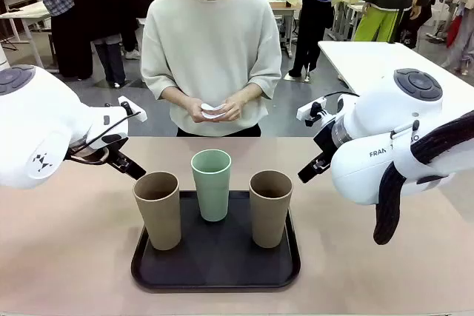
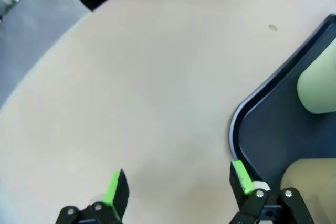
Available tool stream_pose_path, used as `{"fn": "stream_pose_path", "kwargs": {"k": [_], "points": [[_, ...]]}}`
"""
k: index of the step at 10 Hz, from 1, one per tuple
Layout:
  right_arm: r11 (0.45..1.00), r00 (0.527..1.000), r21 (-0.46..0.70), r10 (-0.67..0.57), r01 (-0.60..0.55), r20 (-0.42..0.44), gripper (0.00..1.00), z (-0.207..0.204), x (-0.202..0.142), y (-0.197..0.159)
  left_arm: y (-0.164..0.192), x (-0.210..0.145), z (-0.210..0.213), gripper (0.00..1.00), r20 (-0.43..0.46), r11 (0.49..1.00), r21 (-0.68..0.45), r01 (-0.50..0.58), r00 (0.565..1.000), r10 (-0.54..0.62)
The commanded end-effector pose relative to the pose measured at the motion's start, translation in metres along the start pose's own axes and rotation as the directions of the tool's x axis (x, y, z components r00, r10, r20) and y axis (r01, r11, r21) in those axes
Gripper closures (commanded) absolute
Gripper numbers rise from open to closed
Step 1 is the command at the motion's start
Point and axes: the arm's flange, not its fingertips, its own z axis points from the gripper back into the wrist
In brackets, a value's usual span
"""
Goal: Place coasters on the table and set cups on them.
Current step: Pick up one Reusable plastic cup and place it on a coaster set by the human.
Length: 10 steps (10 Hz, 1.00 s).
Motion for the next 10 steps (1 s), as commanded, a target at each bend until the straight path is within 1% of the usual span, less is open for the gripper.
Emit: {"fn": "stream_pose_path", "kwargs": {"k": [1, 10], "points": [[1.0, 1.0, 0.0, 0.0, 0.0, 0.0, 0.0, 0.0, 0.0, 0.0, -0.0001, 0.0, 0.0, 0.0, 0.0, 1.0, 0.0, 0.0, 1.0, 0.0], [1.0, 1.0, 0.0, 0.0, 0.0, 0.0, 0.0, 0.0, 0.0, 0.0, -0.0001, 0.0, 0.0, 0.0, 0.0, 1.0, 0.0, 0.0, 1.0, 0.0]]}}
